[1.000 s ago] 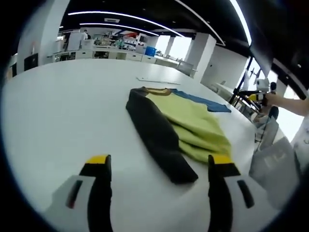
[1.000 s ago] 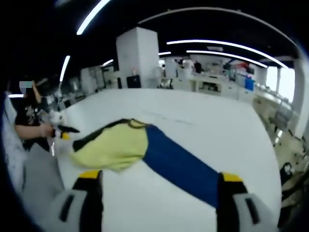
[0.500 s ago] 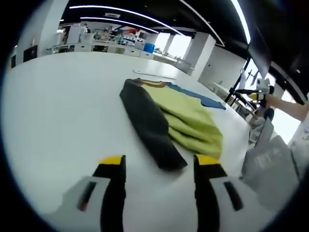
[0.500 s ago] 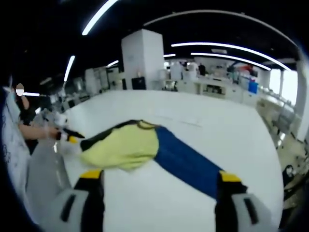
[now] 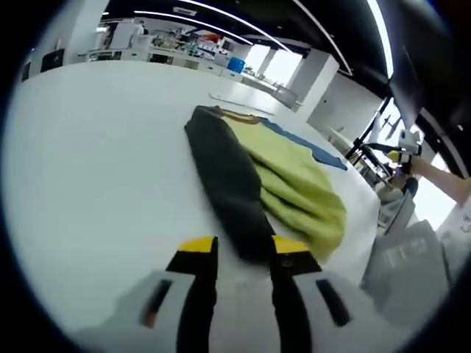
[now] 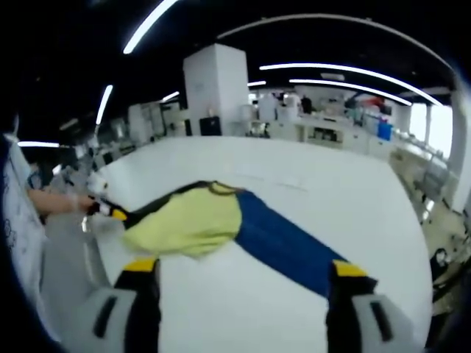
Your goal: Fold the garment on the visible template until the final outline fits inside the template.
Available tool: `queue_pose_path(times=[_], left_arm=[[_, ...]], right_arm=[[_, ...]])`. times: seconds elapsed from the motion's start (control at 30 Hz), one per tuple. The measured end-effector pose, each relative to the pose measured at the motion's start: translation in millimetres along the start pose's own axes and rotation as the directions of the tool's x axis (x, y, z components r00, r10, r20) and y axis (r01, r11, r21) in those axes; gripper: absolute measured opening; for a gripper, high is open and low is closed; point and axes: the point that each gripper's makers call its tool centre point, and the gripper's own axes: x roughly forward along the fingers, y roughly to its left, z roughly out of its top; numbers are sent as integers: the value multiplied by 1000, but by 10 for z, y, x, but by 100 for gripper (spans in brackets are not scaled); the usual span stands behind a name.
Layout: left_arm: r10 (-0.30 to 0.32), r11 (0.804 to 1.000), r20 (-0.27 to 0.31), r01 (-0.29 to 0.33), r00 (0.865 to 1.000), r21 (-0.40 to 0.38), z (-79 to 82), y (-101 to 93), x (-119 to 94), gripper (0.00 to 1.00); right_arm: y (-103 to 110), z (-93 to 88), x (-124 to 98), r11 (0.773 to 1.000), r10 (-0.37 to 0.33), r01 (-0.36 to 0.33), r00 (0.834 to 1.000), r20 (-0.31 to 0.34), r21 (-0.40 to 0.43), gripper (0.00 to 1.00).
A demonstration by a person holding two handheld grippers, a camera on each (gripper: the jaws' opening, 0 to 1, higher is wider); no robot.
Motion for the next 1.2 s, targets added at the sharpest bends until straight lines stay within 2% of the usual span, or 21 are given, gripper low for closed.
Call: queue_pose_path(times=[0.07, 0.2, 0.3, 0.33, 0.47, 0.53, 0.6, 0.77, 0.8, 0.83, 1.0, 1.13, 1.2], left_arm=[[5, 1000, 7, -5, 1000, -16, 15, 30, 10, 11], [29, 999, 28, -28, 999, -17, 96, 90, -20, 2], [60, 998, 64, -60, 996, -8, 235, 163, -81, 1], [70, 998, 92, -70, 993, -2, 331, 219, -128, 1], [94, 995, 141, -98, 985, 22, 572, 191, -255, 1], [89, 995, 155, -93, 984, 21, 651, 223, -296, 1], [91, 995, 157, -97, 983, 30, 702, 213, -310, 1], [118, 990, 149, -127, 982, 55, 821, 344, -389, 1], [129, 988, 145, -140, 981, 66, 876, 468, -369, 1], [133, 987, 143, -144, 981, 69, 898, 500, -380, 1], [175, 978, 125, -187, 977, 93, 987, 502, -481, 1], [213, 970, 87, -221, 973, 105, 1003, 771, -500, 1], [230, 964, 77, -238, 970, 116, 1008, 810, -505, 1]], right_arm=[[-13, -24, 2, 1000, 0, 0, 1000, -3, 4, 94], [9, -40, -8, 1000, -3, 3, 1000, -6, 10, 93], [5, -60, -4, 1000, -4, 5, 1000, -7, 15, 93], [-2, -65, -2, 1000, -5, 6, 1000, -5, 18, 93], [-24, -88, 1, 1000, -9, 9, 1000, -7, 22, 92], [-26, -98, -3, 1000, -10, 10, 1000, -9, 25, 92], [-12, -105, -7, 1000, -9, 9, 1000, -9, 27, 92], [0, -127, -6, 999, -8, 9, 1000, -12, 32, 92], [-1, -130, -6, 999, -9, 10, 1000, -12, 33, 92], [0, -131, -8, 999, -10, 10, 1000, -12, 34, 92], [-22, -162, -5, 999, -14, 15, 1000, -16, 40, 92], [-47, -201, 17, 999, -15, 16, 1000, -24, 48, 92], [-53, -223, 35, 998, -14, 16, 999, -30, 55, 92]])
